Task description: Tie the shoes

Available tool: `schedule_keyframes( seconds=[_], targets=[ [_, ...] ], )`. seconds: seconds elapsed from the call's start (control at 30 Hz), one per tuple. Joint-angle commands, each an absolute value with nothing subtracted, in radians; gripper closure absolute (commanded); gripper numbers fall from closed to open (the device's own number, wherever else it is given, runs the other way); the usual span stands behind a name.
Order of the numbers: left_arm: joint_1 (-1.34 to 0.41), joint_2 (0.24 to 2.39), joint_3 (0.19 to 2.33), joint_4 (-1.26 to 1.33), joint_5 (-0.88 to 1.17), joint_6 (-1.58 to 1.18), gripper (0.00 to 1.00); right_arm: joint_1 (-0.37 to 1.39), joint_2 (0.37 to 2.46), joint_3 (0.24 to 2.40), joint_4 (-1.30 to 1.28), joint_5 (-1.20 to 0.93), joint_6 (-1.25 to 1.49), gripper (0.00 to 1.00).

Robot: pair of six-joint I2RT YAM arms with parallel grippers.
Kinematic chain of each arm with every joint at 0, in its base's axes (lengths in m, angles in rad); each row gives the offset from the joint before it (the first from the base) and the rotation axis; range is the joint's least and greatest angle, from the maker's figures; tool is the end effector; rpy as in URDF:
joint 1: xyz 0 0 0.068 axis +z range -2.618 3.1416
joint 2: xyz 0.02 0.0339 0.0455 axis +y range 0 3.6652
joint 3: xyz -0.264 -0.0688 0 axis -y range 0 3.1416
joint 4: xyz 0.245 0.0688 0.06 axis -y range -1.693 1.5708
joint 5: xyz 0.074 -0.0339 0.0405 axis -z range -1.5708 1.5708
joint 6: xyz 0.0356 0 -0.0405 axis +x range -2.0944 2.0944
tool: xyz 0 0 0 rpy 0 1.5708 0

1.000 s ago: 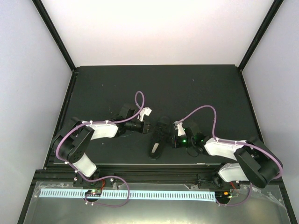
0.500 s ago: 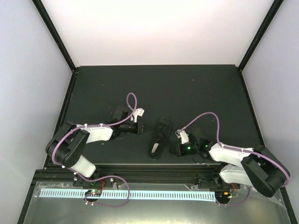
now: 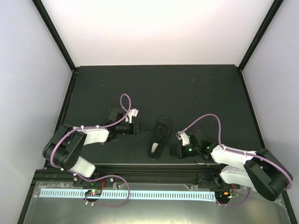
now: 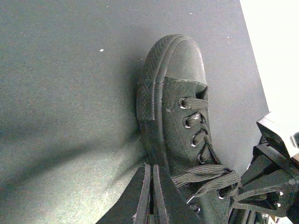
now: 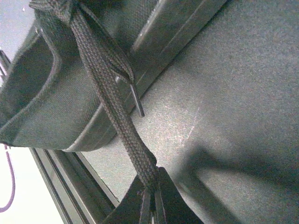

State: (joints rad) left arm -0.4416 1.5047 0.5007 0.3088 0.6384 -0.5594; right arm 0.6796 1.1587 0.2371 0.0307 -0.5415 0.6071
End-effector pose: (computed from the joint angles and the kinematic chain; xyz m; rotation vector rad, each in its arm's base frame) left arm 0.2292 -0.1318 0.1367 0.2277 2.4000 -1.2260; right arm 0.1253 0.1248 0.1152 -0.3596 2.6651 1.1622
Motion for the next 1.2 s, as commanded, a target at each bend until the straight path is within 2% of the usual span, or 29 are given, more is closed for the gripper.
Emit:
schedule_keyframes(
  seconds=[0.0,0.5,0.53,0.57,0.6,0.63,0.67,0.7,0.73,0.8,1.0,1.17],
  targets=[
    [-0.402,1.479,0.481,0.340,0.584,-0.574,0.98,0.686,1.175,0.207,0.012,-0.558,0.607,0.98],
    [-0.368,1.446,0.466,0.335,0.600,-0.542,0.98,0.686,1.170,0.195,0.041,-0.574,0.616,0.98],
    [-0.369,1.433,0.472,0.324,0.608,-0.525,0.96,0.687,1.161,0.201,0.035,-0.580,0.611,0.98],
    [-0.371,1.417,0.478,0.308,0.613,-0.501,0.83,0.686,1.149,0.211,0.015,-0.580,0.604,0.92],
    [-0.374,1.391,0.485,0.284,0.611,-0.474,0.61,0.686,1.133,0.226,-0.010,-0.573,0.593,0.79],
    [-0.376,1.361,0.493,0.251,0.601,-0.447,0.45,0.687,1.113,0.245,-0.051,-0.559,0.579,0.61],
    [-0.377,1.330,0.504,0.216,0.595,-0.416,0.34,0.687,1.090,0.271,-0.096,-0.536,0.564,0.40],
    [-0.378,1.302,0.519,0.177,0.586,-0.385,0.24,0.687,1.057,0.301,-0.141,-0.513,0.548,0.24],
    [-0.378,1.289,0.536,0.133,0.572,-0.354,0.16,0.687,1.034,0.332,-0.187,-0.483,0.534,0.15],
    [-0.377,1.233,0.574,0.054,0.546,-0.301,0.13,0.686,1.003,0.403,-0.259,-0.424,0.510,0.02],
    [-0.342,1.270,0.714,-0.078,0.488,-0.251,0.13,0.624,1.098,0.641,-0.372,-0.311,0.441,0.00],
    [-0.182,1.322,0.779,-0.070,0.501,-0.255,0.11,0.455,1.230,0.778,-0.342,-0.296,0.380,0.00]
  ],
)
